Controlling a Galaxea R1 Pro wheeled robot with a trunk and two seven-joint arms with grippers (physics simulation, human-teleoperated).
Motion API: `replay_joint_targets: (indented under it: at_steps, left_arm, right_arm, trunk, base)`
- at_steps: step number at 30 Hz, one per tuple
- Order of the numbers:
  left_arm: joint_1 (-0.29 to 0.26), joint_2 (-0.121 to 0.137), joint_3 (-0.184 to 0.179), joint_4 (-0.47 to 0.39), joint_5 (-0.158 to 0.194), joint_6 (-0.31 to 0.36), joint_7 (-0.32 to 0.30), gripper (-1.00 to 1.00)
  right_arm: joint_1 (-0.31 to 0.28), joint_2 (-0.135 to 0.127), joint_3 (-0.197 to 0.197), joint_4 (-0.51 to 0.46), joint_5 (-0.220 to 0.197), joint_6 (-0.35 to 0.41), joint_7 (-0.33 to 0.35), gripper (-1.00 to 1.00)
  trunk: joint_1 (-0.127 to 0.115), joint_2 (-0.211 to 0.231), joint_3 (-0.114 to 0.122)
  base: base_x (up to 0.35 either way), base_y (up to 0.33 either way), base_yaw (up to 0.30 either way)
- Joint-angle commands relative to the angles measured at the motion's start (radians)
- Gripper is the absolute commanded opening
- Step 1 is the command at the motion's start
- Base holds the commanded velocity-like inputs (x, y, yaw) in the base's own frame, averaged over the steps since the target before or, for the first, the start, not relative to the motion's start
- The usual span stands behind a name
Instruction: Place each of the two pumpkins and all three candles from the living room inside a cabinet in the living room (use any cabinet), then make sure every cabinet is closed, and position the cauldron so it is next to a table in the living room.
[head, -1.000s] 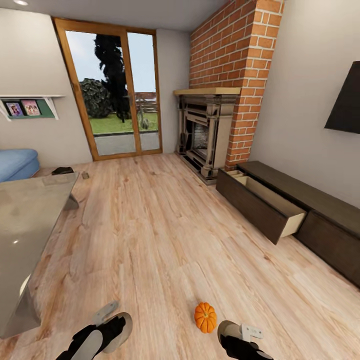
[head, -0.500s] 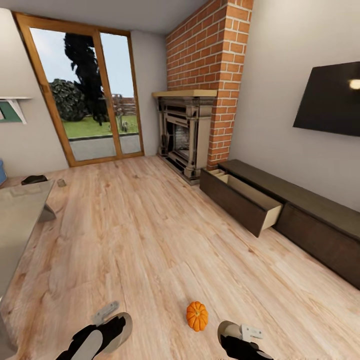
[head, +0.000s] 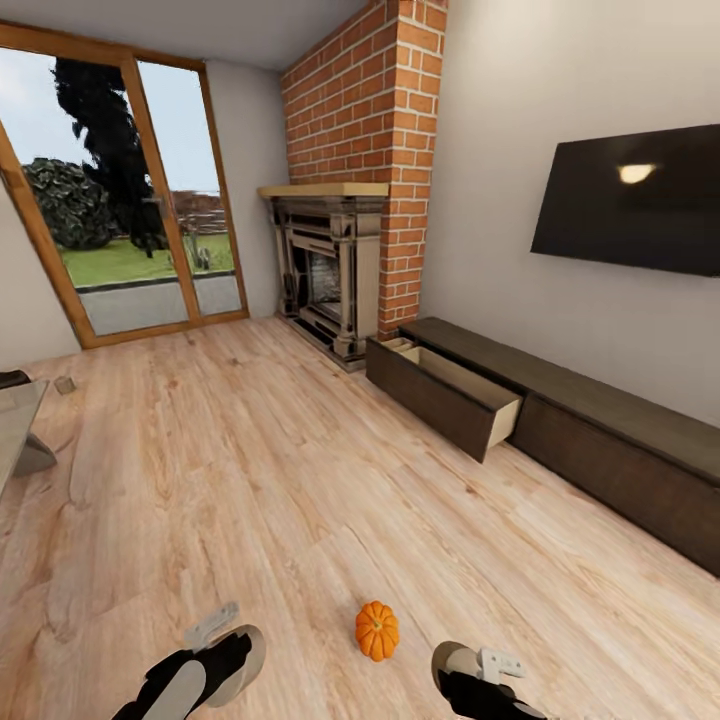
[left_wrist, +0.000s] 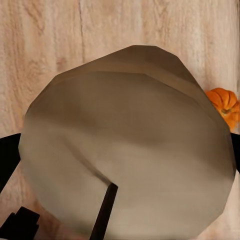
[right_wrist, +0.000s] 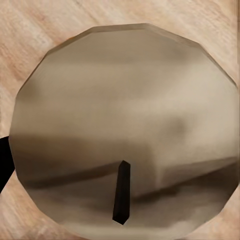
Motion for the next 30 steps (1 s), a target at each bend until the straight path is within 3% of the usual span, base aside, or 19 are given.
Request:
replay_joint_targets:
  at_steps: [1, 8, 24, 30]
  left_arm:
    - [-0.001, 0.001, -0.002, -0.002, 0.003, 0.003, 0.006, -1.00]
    - [-0.001, 0.001, -0.002, -0.002, 0.003, 0.002, 0.006, -1.00]
    - [-0.001, 0.001, -0.002, -0.002, 0.004, 0.002, 0.006, -1.00]
    - [-0.001, 0.001, -0.002, -0.002, 0.004, 0.001, 0.006, -1.00]
  right_arm:
    - [-0.001, -0.001, 0.008, -0.002, -0.009, 0.003, -0.006, -1.00]
    - [-0.001, -0.002, 0.007, -0.003, -0.009, 0.002, 0.003, -1.00]
    - [-0.001, -0.002, 0.007, -0.003, -0.009, -0.008, 0.004, -1.00]
    - [-0.001, -0.002, 0.006, -0.002, -0.011, -0.002, 0.004, -1.00]
  trunk:
    - [0.000, -0.001, -0.001]
    - [0.000, -0.001, 0.001]
    - [0.000, -0.001, 0.001]
    - [0.000, -0.001, 0.001]
  base:
    - [0.000, 0.019, -0.276]
    - [0.083, 0.120, -0.250]
    - [0.054, 0.056, -0.011]
    - [0.118, 0.209, -0.176]
